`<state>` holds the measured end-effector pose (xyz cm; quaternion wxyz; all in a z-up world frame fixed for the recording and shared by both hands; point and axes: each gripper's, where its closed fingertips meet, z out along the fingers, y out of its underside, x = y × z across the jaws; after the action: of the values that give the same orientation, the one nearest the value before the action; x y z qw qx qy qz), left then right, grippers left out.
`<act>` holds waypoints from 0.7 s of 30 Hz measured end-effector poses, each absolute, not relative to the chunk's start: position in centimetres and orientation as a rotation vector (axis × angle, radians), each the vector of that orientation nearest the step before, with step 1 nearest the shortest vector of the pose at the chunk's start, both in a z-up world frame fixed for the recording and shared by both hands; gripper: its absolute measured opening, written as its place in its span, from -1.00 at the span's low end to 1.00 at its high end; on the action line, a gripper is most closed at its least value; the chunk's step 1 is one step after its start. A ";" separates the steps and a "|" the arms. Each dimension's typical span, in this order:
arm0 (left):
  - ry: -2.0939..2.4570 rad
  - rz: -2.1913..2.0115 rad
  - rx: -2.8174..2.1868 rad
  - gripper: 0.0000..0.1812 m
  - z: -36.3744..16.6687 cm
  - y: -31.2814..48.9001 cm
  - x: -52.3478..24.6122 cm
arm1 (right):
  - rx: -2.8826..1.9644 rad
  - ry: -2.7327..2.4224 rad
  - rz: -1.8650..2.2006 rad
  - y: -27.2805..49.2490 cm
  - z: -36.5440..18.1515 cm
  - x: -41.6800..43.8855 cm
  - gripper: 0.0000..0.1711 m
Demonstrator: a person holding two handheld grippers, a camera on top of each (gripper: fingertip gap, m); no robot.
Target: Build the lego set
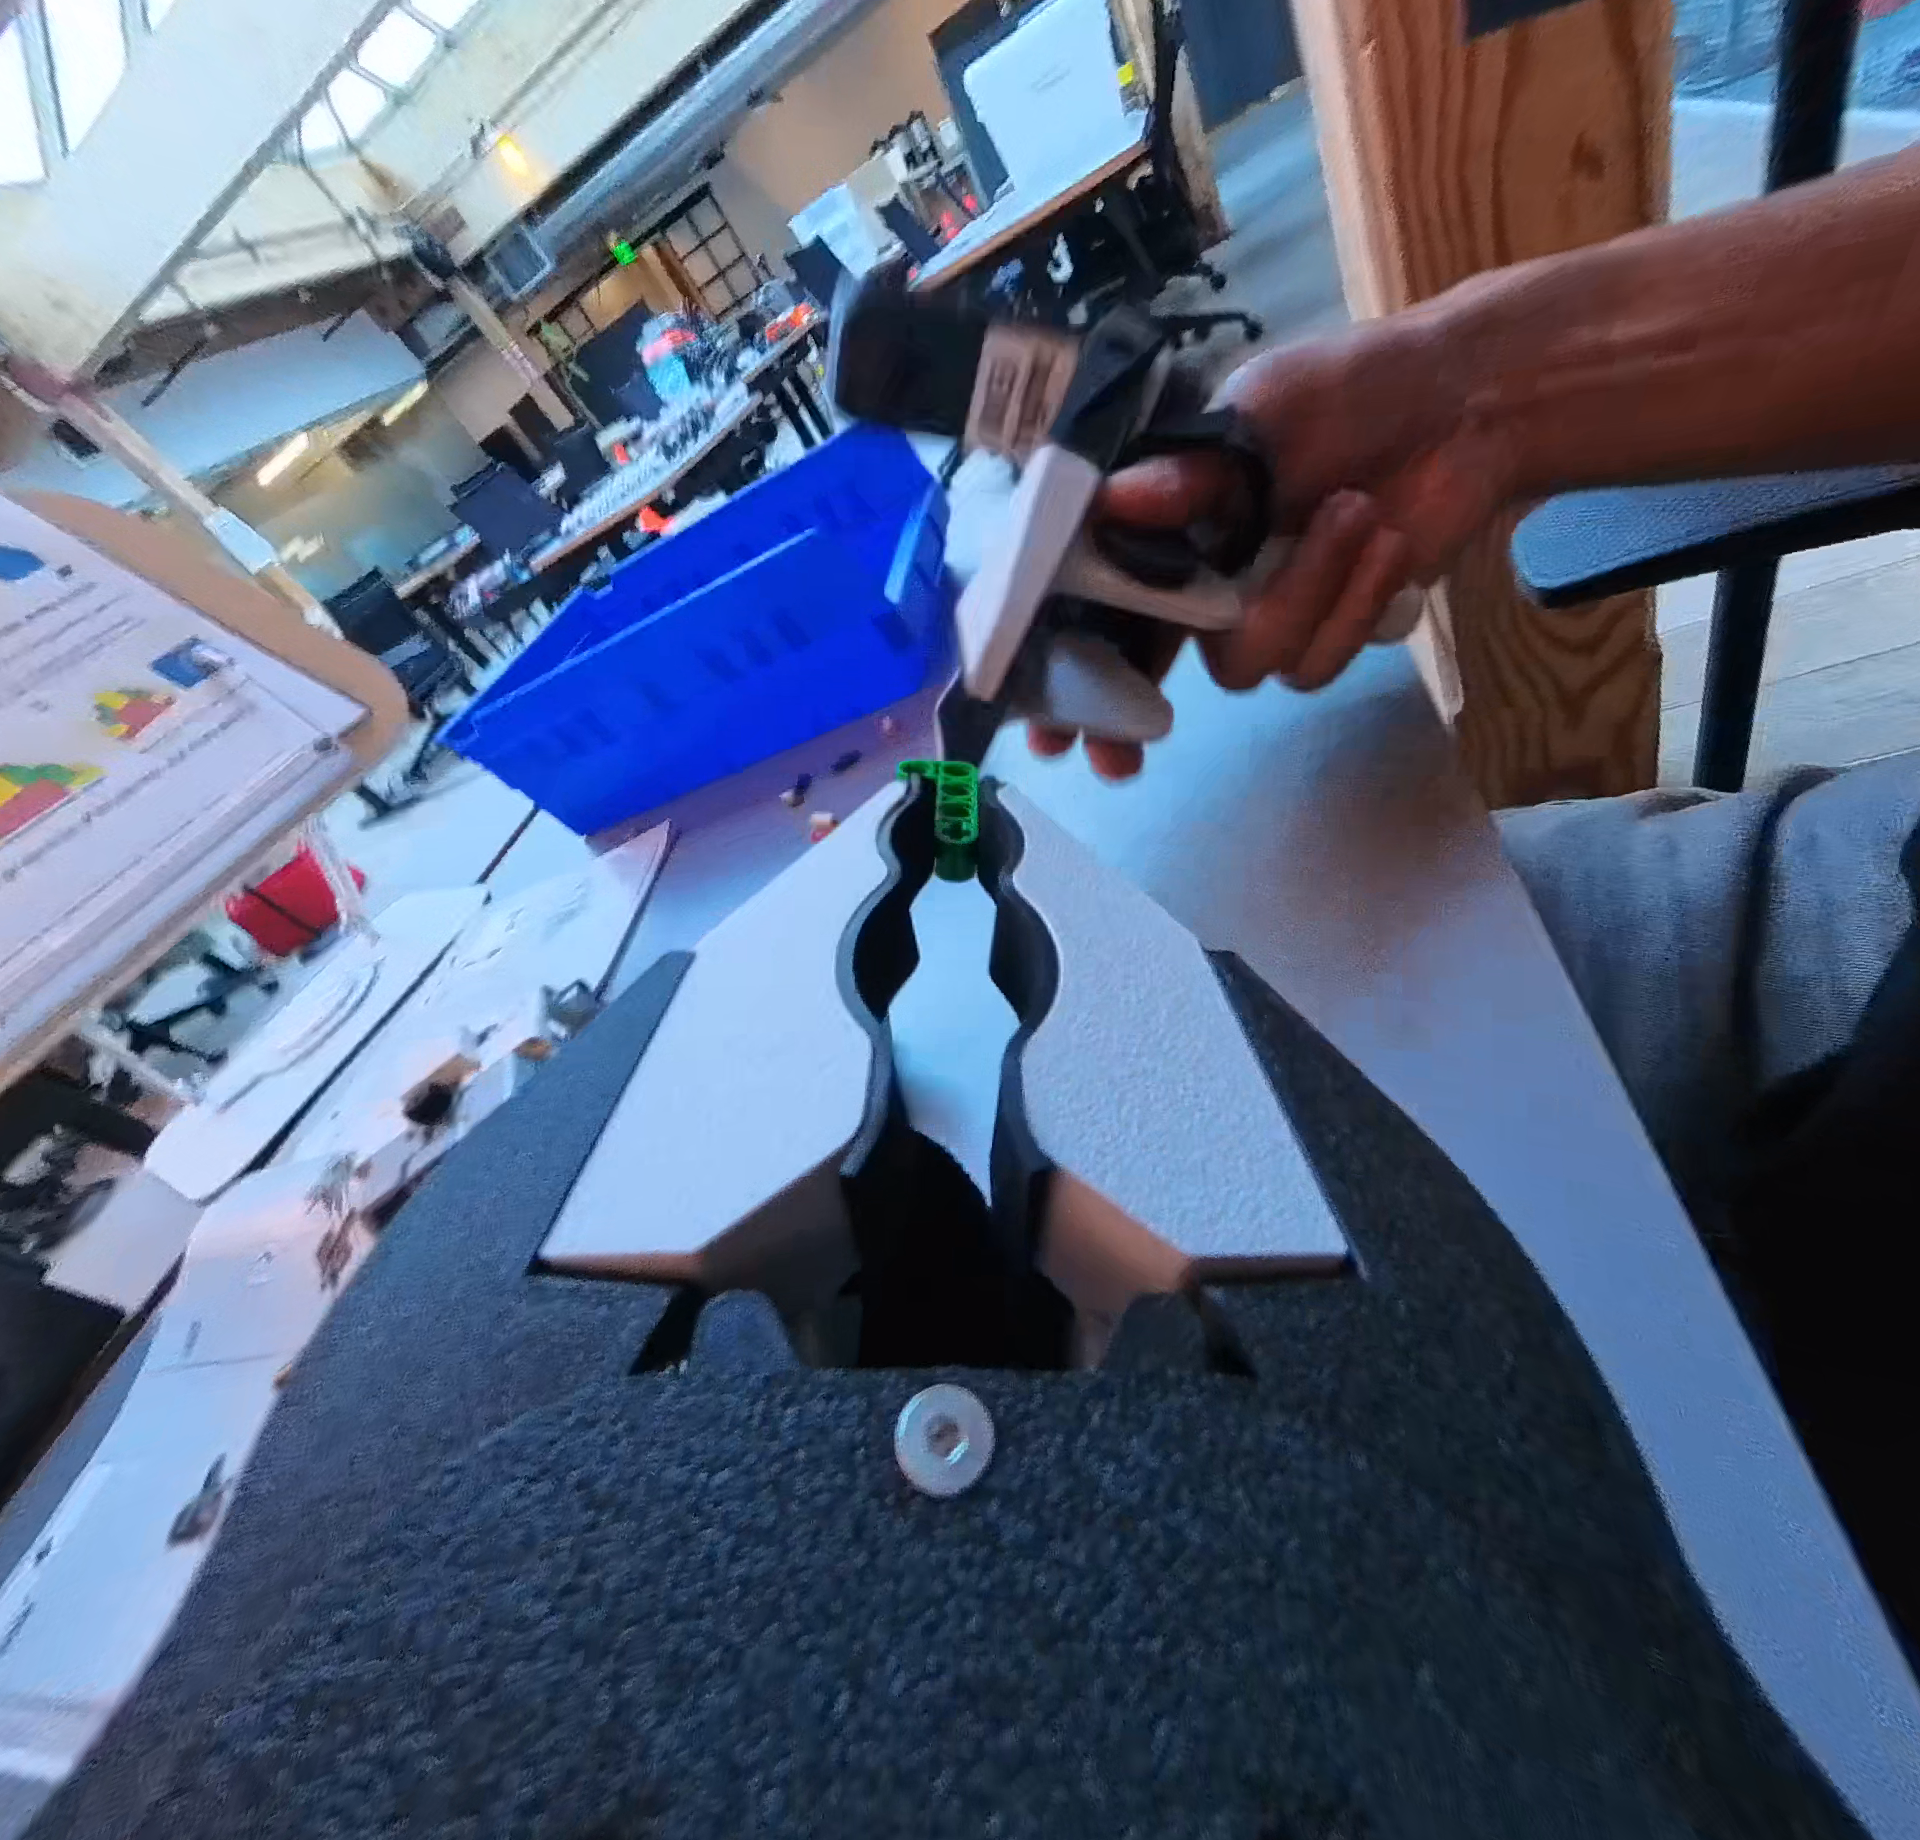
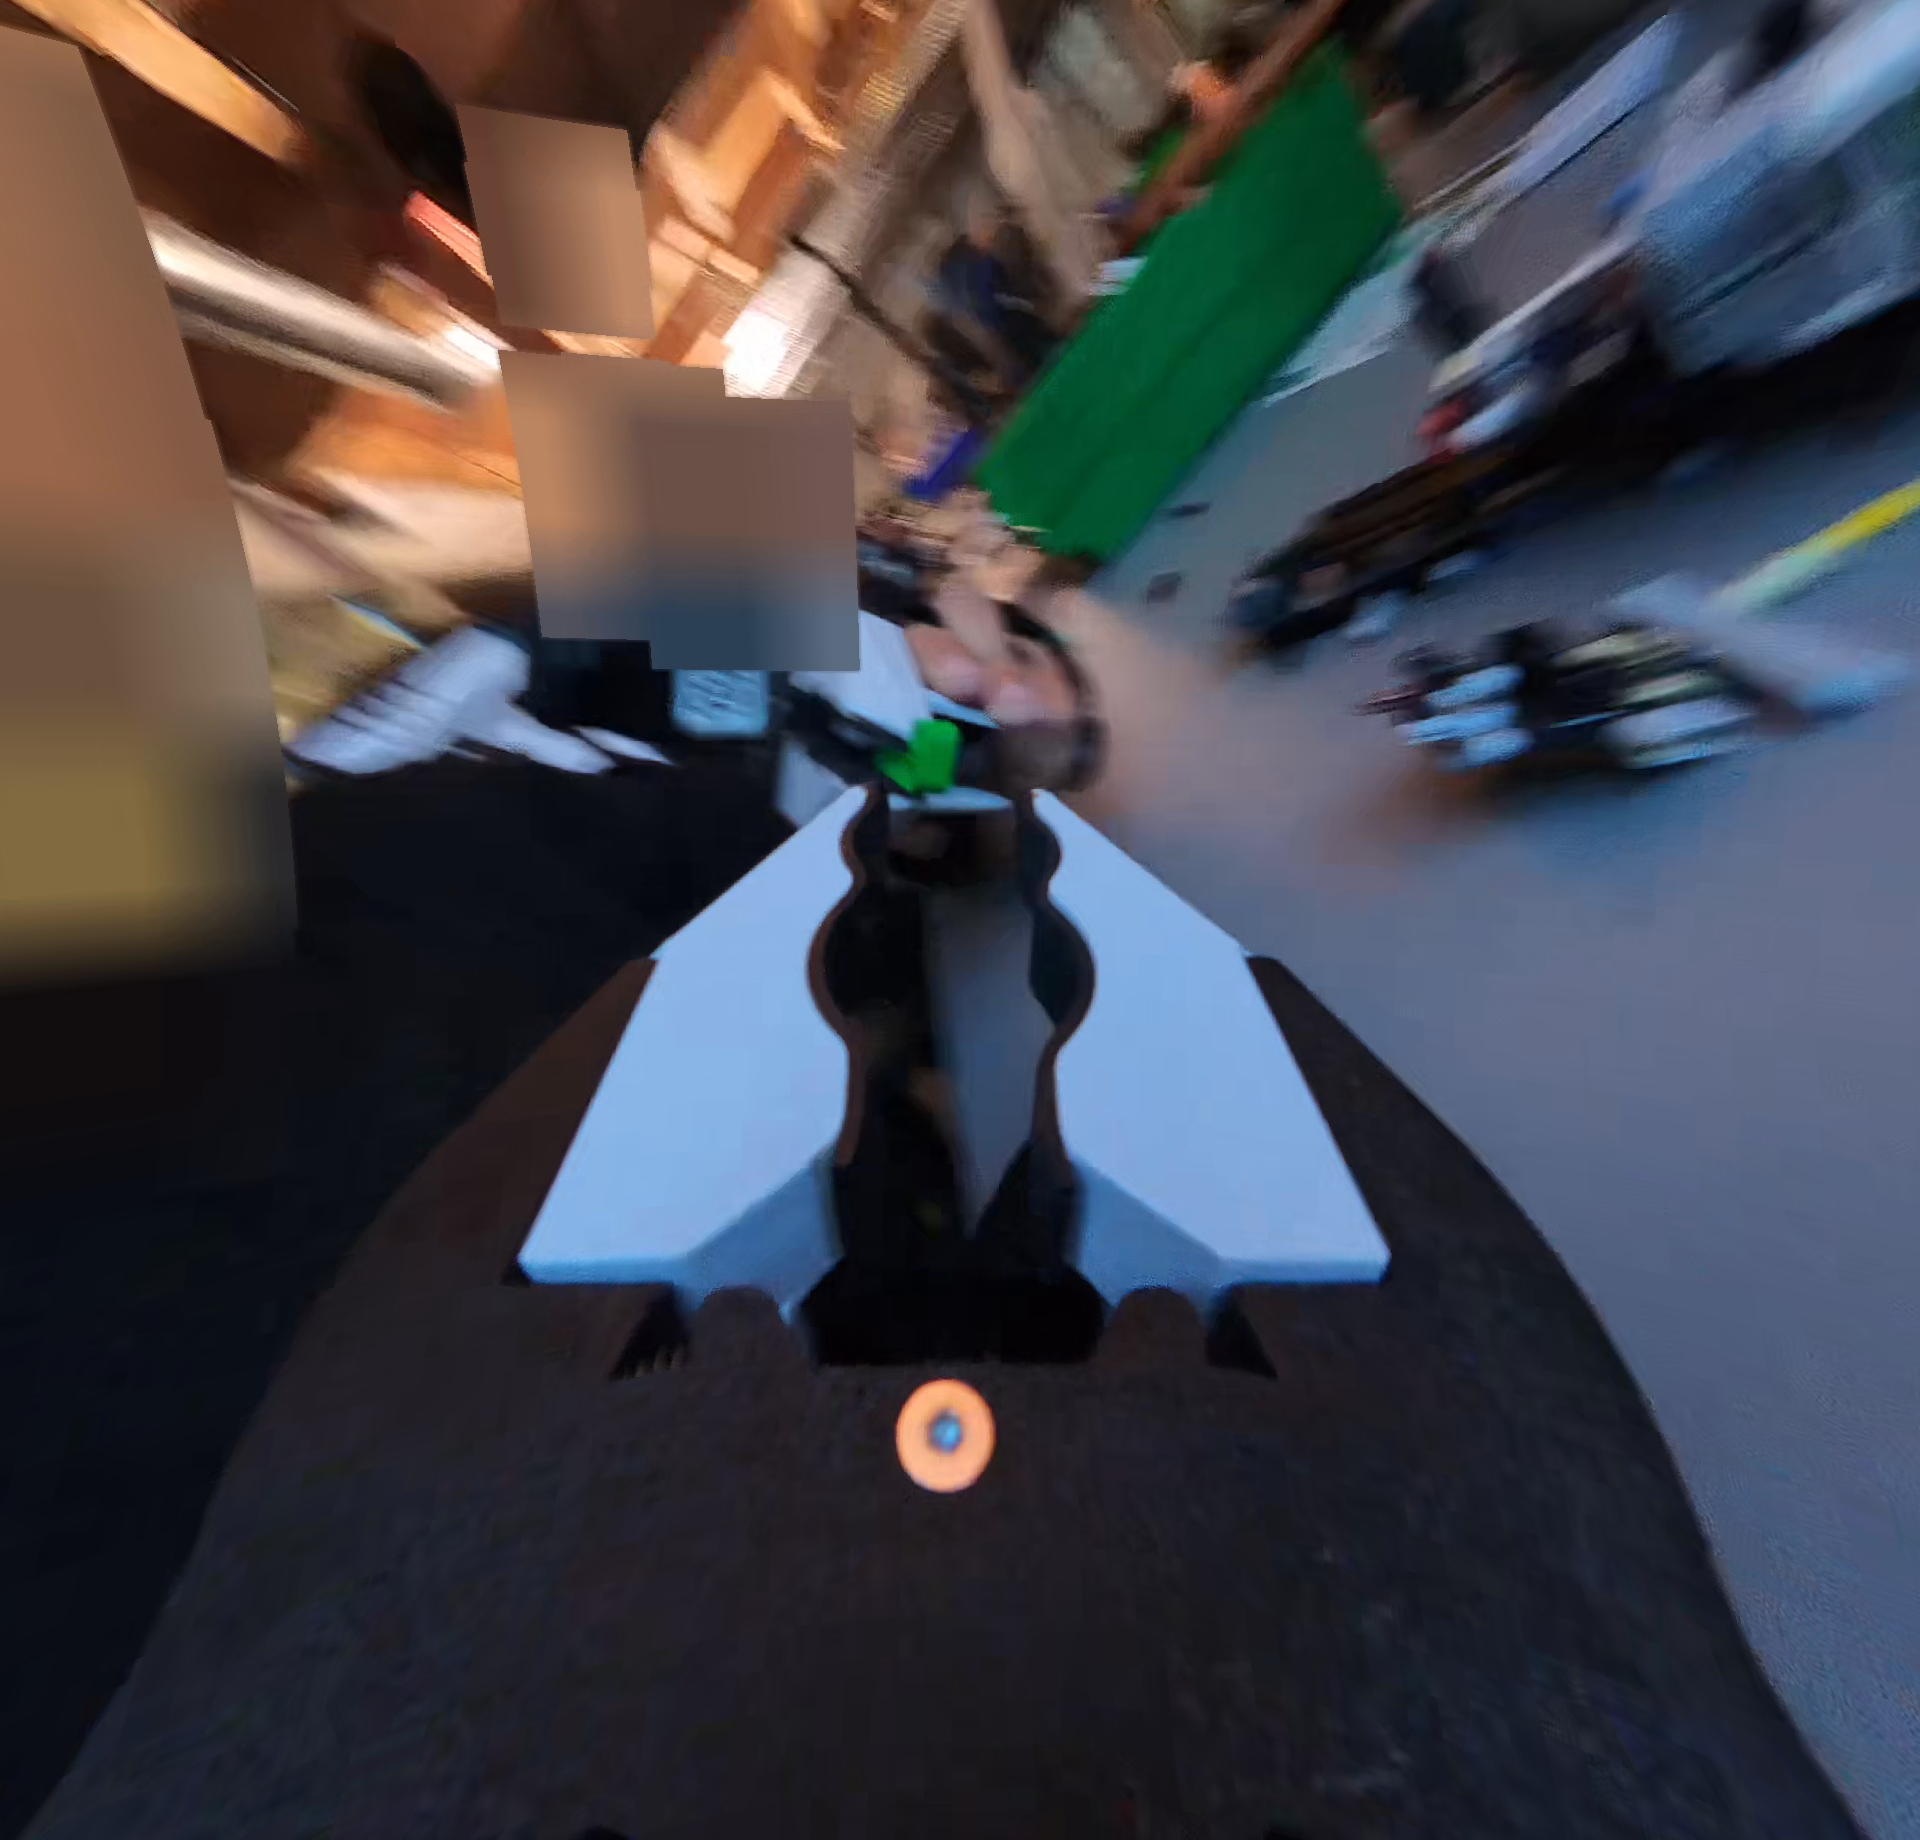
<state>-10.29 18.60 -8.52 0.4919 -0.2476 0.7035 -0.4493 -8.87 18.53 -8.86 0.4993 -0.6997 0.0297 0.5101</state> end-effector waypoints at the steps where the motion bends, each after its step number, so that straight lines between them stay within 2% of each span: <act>1: 1.709 -1.085 -0.640 -0.95 -8.6 19.2 -10.1 | -1.789 -0.015 1.006 18.3 -9.7 -7.7 -0.77; 2: 1.709 -1.095 -0.689 -0.94 -8.7 19.7 -9.8 | -1.878 -0.120 0.797 17.8 -10.7 -7.0 -0.83; 6: 1.758 -1.104 -0.842 -0.95 -10.4 20.9 -8.9 | -2.138 -0.353 0.285 17.0 -15.4 -6.7 -0.72; 10: 1.794 -1.121 -0.935 -0.95 -11.3 20.8 -8.8 | -2.212 -0.457 0.159 17.7 -18.1 -7.3 -0.75; 16: 1.851 -1.102 -1.022 -0.94 -13.1 20.6 -8.7 | -2.207 -0.519 0.110 18.5 -18.5 -7.7 -0.88; 21: 1.891 -1.048 -1.025 -0.94 -14.1 20.3 -8.6 | -2.209 -0.577 0.050 19.2 -18.9 -8.0 -0.88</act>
<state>-8.62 20.31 -14.06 0.3658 -0.3988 0.7355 -0.4076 -7.98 19.17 -18.87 0.4161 -0.8796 -0.2298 0.0200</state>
